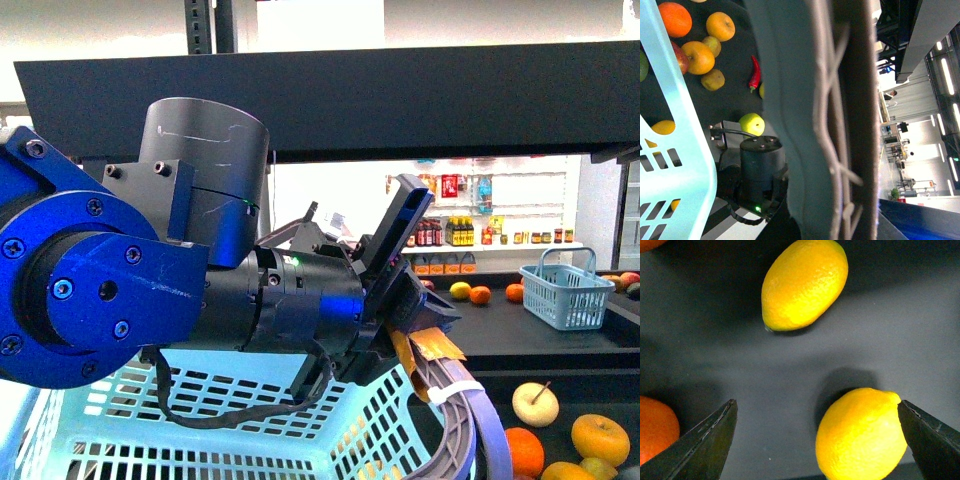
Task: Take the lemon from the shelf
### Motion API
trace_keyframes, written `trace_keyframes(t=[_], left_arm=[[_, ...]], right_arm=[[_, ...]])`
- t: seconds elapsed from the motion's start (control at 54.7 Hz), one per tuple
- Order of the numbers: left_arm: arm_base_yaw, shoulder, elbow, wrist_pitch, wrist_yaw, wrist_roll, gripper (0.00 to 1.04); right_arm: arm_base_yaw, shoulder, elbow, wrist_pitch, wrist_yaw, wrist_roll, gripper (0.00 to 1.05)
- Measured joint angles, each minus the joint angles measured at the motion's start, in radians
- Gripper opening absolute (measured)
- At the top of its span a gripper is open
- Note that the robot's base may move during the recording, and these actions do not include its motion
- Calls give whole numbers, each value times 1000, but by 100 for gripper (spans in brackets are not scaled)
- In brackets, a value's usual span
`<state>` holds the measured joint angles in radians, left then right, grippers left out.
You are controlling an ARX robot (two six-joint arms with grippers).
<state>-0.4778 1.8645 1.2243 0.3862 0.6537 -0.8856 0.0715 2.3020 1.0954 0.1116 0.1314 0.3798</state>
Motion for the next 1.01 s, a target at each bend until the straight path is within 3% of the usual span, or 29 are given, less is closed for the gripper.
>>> trace_keyframes(t=[0.329,1.005], left_arm=[[0,0,0,0,1,0,8],[0,0,0,0,-2,2,8]], right_arm=[[14,111,174,-107,72,136,97],[45,264,328,-135,134,222,97]])
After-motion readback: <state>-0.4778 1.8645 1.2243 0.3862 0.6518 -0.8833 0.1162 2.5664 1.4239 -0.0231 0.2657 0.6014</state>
